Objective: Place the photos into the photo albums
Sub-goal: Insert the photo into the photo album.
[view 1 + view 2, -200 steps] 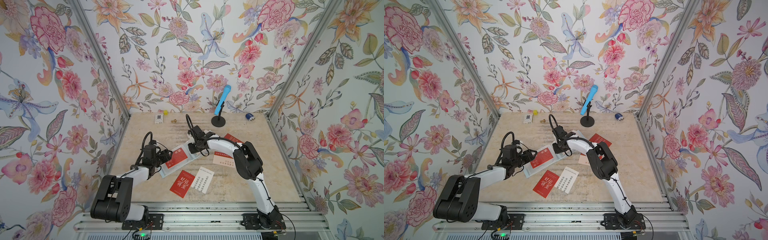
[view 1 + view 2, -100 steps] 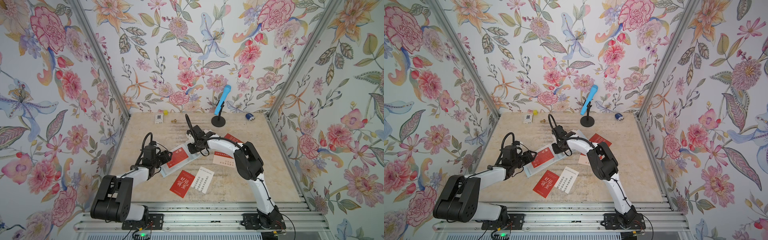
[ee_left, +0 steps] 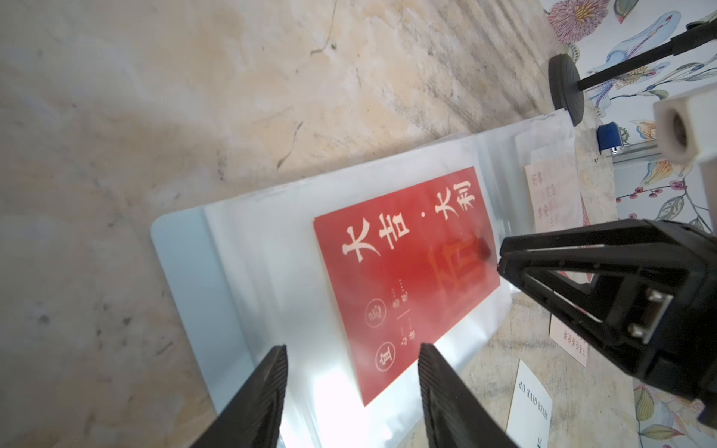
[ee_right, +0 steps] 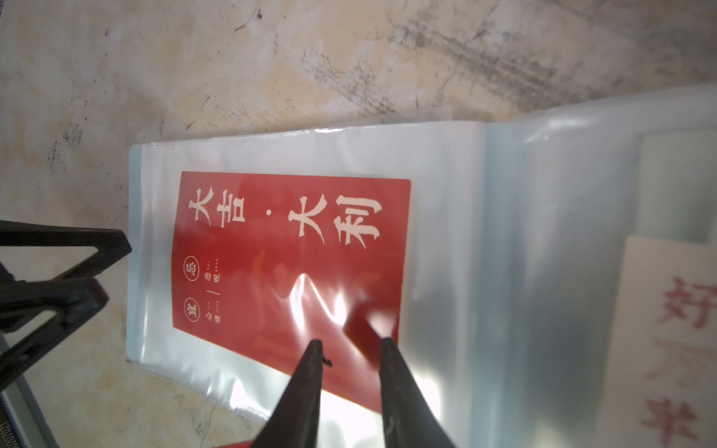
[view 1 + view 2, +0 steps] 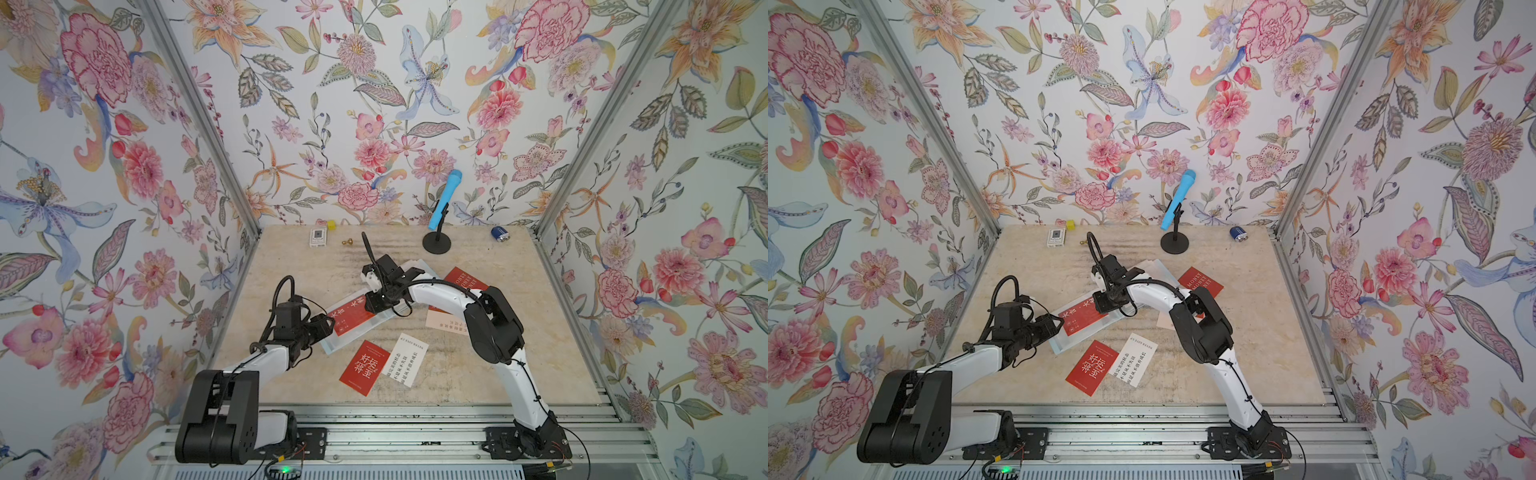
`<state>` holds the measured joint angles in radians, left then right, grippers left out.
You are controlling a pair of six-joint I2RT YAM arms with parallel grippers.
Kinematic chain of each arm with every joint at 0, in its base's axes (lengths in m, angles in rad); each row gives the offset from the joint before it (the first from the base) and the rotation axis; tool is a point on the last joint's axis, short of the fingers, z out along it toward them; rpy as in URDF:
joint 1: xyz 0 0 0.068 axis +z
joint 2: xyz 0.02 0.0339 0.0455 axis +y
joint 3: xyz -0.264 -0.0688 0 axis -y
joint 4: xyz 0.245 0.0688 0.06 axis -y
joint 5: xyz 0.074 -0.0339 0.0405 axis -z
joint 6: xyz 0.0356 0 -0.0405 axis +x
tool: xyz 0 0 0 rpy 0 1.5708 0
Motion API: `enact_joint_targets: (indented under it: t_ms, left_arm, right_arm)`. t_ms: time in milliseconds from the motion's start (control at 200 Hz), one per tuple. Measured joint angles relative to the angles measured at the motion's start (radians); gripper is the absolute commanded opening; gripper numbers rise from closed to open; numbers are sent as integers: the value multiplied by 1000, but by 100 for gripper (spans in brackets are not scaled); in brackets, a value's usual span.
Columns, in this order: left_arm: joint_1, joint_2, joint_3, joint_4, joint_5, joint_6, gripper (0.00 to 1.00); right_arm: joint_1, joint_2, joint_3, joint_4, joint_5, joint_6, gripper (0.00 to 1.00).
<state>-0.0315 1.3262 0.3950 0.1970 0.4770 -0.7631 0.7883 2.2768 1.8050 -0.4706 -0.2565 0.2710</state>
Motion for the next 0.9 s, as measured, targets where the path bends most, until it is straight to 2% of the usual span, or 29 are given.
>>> enact_joint_targets:
  t_ms: [350,595,901]
  left_arm:
    - [18,43,-12,56,59,-4,57]
    - [18,42,-11,51,59,-7,57]
    - [18,41,21,11,60,-6,57]
  right_arm:
    - [-43,0,-52,51,-78,55,28]
    - [-44,0,-62,68,-92,69,15]
    - [-63,1,-85,81,-93,75,13]
